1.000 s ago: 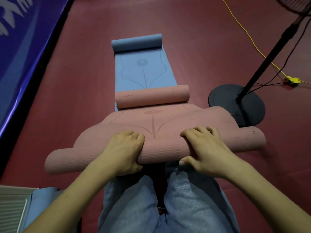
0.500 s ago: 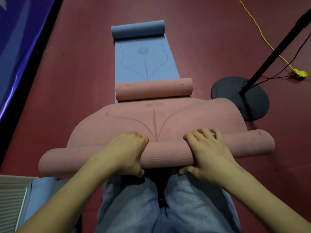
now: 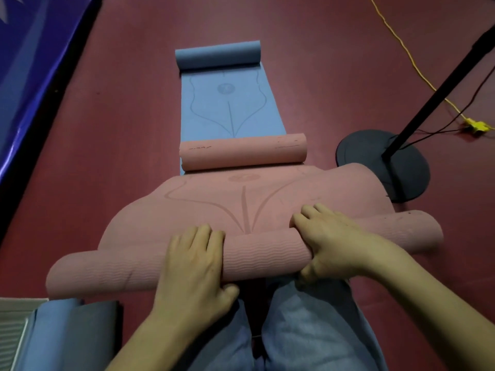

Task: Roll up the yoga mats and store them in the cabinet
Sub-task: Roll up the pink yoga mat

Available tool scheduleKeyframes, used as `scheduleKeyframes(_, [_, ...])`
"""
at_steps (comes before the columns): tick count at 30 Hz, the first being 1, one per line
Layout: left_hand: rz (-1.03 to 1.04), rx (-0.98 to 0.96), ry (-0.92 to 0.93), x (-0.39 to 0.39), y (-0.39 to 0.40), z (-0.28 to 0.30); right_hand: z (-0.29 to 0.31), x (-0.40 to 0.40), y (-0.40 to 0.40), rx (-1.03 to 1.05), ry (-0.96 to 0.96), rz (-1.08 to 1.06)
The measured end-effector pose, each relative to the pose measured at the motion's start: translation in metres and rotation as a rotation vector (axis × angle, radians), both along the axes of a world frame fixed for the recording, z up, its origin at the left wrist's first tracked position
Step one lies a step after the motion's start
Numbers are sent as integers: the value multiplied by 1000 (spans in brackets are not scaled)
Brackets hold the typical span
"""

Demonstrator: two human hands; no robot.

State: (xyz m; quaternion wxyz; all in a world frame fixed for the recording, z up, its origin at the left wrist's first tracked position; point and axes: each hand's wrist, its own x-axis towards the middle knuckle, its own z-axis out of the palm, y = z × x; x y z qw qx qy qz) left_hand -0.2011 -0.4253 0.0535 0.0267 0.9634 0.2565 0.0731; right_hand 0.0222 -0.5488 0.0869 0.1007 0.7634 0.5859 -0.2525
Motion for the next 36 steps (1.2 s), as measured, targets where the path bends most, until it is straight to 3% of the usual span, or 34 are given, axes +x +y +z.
scheduleKeyframes(3, [19, -17, -138, -8, -6, -9, 1, 12, 12, -53, 94, -25])
scheduleKeyframes(7, [10, 12, -47, -6, -6, -19, -1, 15, 11, -13, 153, -66])
scheduleKeyframes(13, [-60, 82, 73, 6, 19, -17, -1, -2, 1, 201, -22, -55])
scheduleKeyframes(20, [-83, -61, 353, 34, 51, 9, 3, -25, 24, 195, -195, -52])
scheduleKeyframes(25, [-113, -159, 428, 48, 70, 14, -12, -24, 21, 328, -229, -91])
scheduleKeyframes(30, [-109, -200, 460, 47, 69, 18, 5, -21, 28, 245, -178, -86])
scheduleKeyframes(36, [-92, -467, 475, 34, 57, 44, 36, -22, 25, 62, -52, -91])
